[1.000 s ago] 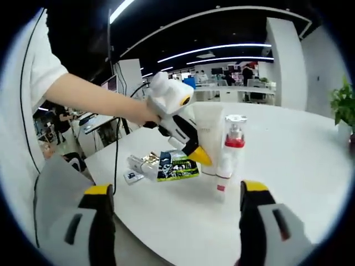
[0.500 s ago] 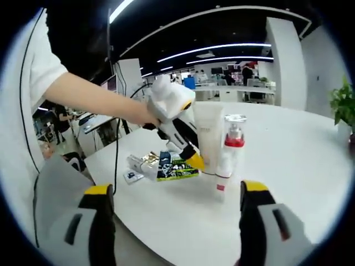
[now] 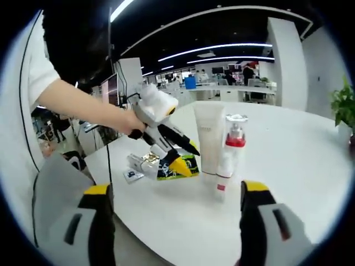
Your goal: Arrange the skincare products in the storage area until every visible bottle or jar stands upright without overlapping.
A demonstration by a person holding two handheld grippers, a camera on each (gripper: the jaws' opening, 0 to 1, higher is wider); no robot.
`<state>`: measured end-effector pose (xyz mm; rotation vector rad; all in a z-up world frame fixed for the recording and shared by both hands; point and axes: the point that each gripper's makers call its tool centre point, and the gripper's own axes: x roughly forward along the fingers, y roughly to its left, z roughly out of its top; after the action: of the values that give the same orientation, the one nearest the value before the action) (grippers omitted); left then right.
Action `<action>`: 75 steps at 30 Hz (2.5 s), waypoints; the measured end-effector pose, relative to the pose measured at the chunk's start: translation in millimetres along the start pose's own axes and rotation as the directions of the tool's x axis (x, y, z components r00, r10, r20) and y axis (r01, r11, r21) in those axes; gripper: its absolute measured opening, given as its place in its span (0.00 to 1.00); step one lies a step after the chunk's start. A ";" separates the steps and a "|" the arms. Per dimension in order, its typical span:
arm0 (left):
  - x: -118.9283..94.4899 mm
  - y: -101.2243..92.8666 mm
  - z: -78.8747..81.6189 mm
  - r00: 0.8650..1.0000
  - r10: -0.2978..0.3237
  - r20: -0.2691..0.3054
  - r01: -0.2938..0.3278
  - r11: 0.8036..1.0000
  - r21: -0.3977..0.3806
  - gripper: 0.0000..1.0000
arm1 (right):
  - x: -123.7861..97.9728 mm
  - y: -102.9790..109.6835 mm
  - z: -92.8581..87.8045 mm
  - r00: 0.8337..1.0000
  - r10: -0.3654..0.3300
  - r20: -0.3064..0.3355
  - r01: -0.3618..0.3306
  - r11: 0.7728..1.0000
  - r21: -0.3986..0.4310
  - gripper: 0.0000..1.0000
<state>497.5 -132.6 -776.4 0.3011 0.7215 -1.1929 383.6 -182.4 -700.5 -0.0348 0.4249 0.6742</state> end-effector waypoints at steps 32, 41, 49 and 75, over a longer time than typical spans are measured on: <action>-105.2 -35.7 -50.6 0.955 0.261 0.140 -0.206 0.925 -0.321 0.90 | -13.2 7.9 11.9 0.999 0.004 0.048 -0.005 1.000 0.019 0.95; -131.5 -50.6 -60.8 0.934 0.321 0.158 -0.252 0.904 -0.344 0.94 | -11.8 21.0 16.6 0.998 0.029 0.058 -0.030 1.000 0.008 0.95; -153.7 -61.3 -71.0 0.909 0.380 0.174 -0.293 0.876 -0.384 0.97 | -15.1 26.2 18.5 0.997 0.031 0.067 -0.031 0.999 0.006 0.94; -178.2 -70.5 -93.0 0.875 0.457 0.156 -0.365 0.838 -0.407 0.97 | -16.2 28.5 10.7 0.998 0.008 0.058 -0.007 1.000 -0.004 0.94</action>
<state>367.8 26.1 -718.6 -0.0116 0.6035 -0.6452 358.7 -168.0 -681.4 -0.0175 0.3677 0.6819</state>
